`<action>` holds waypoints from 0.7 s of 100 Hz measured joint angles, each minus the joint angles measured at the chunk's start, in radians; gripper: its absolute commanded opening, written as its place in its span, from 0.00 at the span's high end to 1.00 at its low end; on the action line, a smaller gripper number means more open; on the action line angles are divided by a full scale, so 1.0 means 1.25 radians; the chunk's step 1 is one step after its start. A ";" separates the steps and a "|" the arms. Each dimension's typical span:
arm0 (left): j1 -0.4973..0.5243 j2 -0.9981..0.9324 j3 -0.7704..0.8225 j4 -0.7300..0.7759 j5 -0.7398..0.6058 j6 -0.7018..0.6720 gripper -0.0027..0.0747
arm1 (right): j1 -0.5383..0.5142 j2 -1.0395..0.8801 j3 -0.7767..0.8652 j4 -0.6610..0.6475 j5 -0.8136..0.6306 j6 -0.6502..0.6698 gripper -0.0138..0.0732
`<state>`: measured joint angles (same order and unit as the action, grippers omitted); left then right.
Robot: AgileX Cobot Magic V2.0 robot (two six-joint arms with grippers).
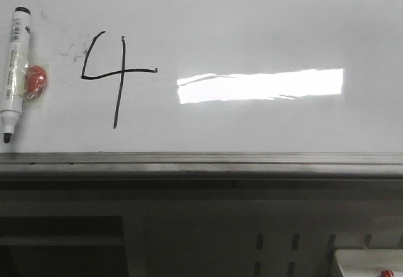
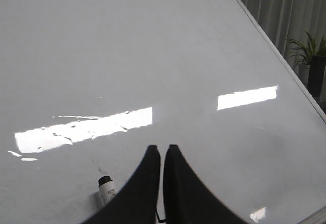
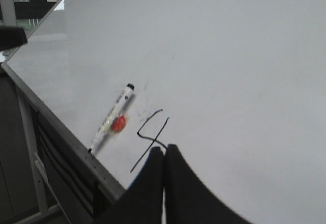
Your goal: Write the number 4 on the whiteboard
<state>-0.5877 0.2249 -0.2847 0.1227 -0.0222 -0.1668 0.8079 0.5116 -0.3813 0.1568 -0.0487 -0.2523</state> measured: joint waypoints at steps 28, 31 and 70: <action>0.000 -0.009 0.001 0.004 0.003 0.000 0.99 | 0.000 -0.042 0.113 0.000 -0.005 0.000 0.92; 0.000 -0.009 0.001 0.004 0.003 0.000 0.99 | 0.000 -0.042 0.121 0.000 -0.005 0.000 0.92; 0.003 -0.009 0.036 0.004 -0.001 0.000 0.99 | 0.000 -0.042 0.159 0.000 -0.005 0.000 0.92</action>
<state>-0.5836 0.2132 -0.2391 0.1271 -0.0237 -0.1668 0.8079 0.4586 -0.1831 0.1568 -0.0548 -0.2523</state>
